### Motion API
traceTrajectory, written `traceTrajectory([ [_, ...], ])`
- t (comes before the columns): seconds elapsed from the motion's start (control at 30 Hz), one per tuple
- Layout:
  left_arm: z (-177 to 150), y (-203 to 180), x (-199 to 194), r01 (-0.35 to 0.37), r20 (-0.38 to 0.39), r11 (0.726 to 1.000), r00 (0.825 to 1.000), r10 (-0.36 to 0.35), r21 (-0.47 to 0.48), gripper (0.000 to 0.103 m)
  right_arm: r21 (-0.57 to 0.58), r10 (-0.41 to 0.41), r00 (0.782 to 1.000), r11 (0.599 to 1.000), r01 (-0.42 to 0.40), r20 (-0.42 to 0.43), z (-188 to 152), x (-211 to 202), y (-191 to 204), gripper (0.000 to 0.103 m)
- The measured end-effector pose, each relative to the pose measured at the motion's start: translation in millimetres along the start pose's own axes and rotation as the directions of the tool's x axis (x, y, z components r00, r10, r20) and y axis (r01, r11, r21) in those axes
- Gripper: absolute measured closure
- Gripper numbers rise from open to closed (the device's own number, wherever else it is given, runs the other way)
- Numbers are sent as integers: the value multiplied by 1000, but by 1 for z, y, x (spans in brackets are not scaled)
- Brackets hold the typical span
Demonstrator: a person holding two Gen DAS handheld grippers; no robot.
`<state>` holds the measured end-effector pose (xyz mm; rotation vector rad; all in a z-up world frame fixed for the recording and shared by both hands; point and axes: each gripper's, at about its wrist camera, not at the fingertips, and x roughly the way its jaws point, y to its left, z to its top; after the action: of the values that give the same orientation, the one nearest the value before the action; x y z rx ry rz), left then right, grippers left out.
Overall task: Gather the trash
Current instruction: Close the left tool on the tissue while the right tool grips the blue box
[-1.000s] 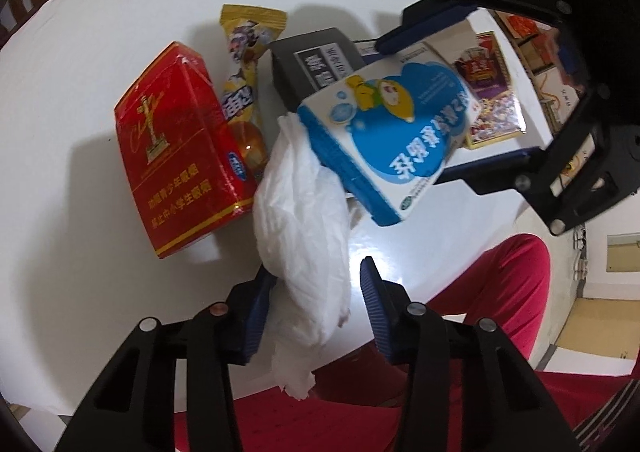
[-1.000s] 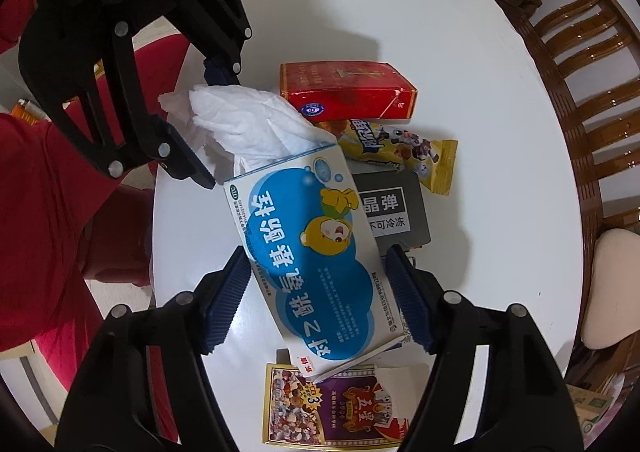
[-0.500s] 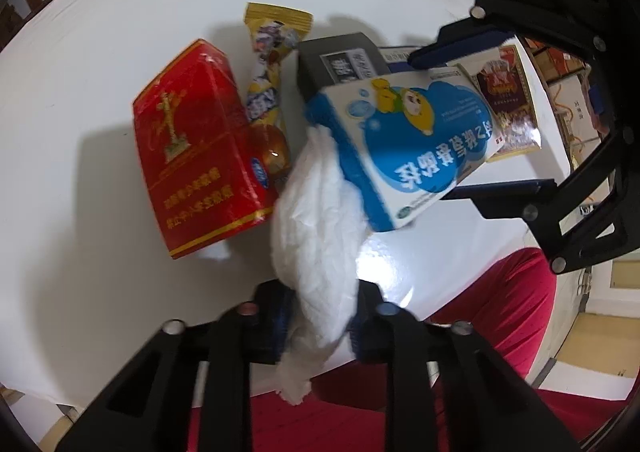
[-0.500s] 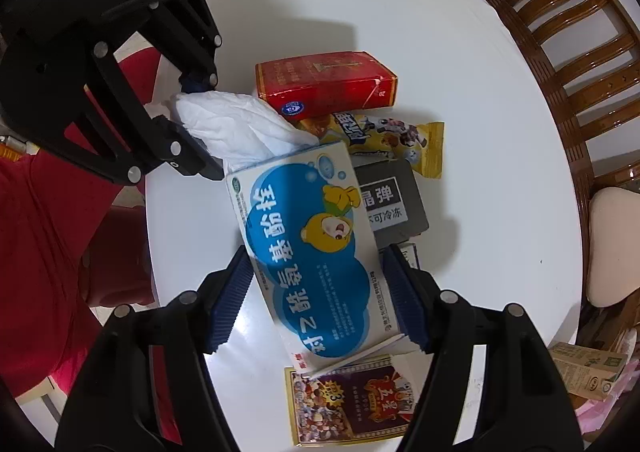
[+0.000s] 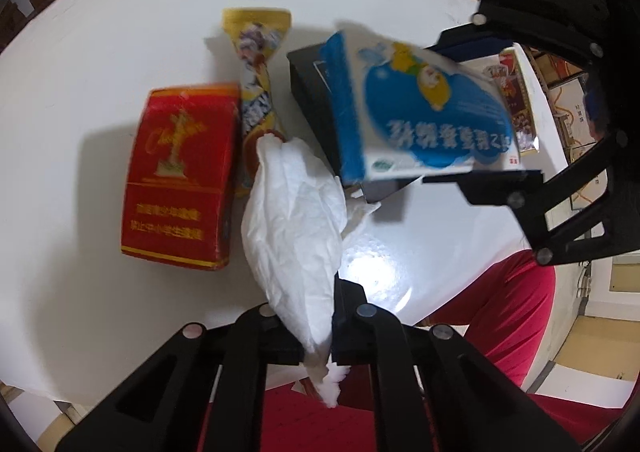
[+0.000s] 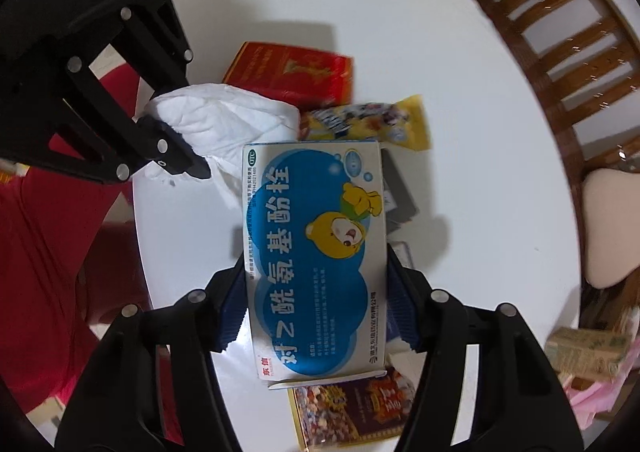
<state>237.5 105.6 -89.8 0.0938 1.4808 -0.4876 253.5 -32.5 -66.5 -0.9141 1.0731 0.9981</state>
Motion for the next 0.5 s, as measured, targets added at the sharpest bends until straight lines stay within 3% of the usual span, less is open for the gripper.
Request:
traceTrajectory([
  [0.17,-5,-12,-12,41,81,999,996,-38,-32,95,125,-102,993,988,95,53,-8,-27,-4,43],
  [0.23,-11,-11,-22,4,107,1000,994,-1,-31,95,182,-154,985,974,138,76,-11,-38,-2,43],
  [0.4,-26,-14,-39,7,146,999,989,-1,-36,95,335,-289,949,913,234,124,-20,-71,16,43],
  [0.5,-40,-18,-56,11,192,1000,981,-7,-22,95,424,-325,935,874,239,143,-30,-92,34,43],
])
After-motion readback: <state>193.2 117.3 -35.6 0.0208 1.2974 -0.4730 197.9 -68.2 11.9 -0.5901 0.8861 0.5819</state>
